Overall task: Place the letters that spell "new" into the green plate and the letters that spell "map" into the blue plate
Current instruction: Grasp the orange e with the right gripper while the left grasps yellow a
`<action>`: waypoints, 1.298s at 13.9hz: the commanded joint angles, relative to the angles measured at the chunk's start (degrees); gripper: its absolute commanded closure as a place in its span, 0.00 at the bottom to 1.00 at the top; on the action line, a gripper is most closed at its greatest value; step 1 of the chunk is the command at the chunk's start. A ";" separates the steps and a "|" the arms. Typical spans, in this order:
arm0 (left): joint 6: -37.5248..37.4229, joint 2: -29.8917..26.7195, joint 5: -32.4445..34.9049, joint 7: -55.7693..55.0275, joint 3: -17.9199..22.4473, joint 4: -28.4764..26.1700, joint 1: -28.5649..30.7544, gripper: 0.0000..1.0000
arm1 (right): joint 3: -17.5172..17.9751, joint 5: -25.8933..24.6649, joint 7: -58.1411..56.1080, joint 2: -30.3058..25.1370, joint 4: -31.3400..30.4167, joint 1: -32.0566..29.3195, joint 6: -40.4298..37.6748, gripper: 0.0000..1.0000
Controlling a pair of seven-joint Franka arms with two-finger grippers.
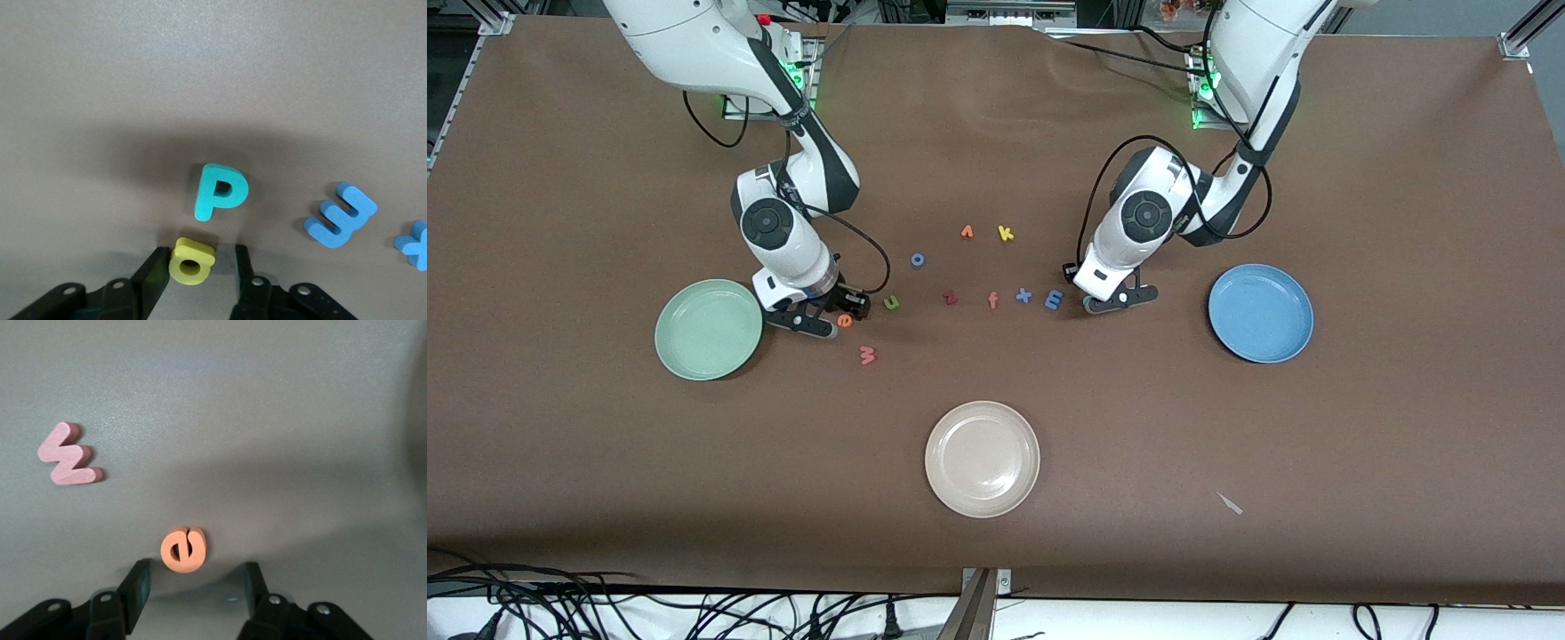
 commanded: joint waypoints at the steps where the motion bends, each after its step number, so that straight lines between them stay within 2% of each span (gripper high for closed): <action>1: 0.18 0.49 -1.50 0.35 0.48 -0.76 -1.04 0.58 | -0.33 0.34 -0.77 -0.13 -0.65 0.40 1.26 0.35; 2: 0.09 0.49 -1.50 0.35 0.48 -0.76 -1.04 0.64 | -0.33 0.34 -0.69 -0.05 -0.65 0.40 1.52 0.36; 6: -0.44 0.67 -1.23 0.44 0.48 -0.59 -1.04 0.72 | -0.33 0.34 -1.30 -0.05 -0.65 0.40 1.61 0.47; 12: -1.39 0.06 -1.06 0.52 0.57 -0.06 -0.69 0.73 | -0.41 0.34 -1.65 -0.05 -0.65 0.23 1.61 0.54; 14: -9.27 -3.36 -1.06 1.05 1.00 2.04 0.01 0.73 | -0.50 0.34 -1.65 -0.05 -0.56 0.14 1.61 0.55; 16: -18.94 -6.00 -0.97 3.67 0.92 5.72 3.69 0.73 | -0.50 0.34 -2.61 -0.05 -0.56 -0.04 1.61 0.56; 18: -24.32 -7.67 -0.88 8.06 1.09 7.32 7.82 0.73 | -0.50 0.34 -3.06 -0.05 -0.56 -0.30 1.70 0.58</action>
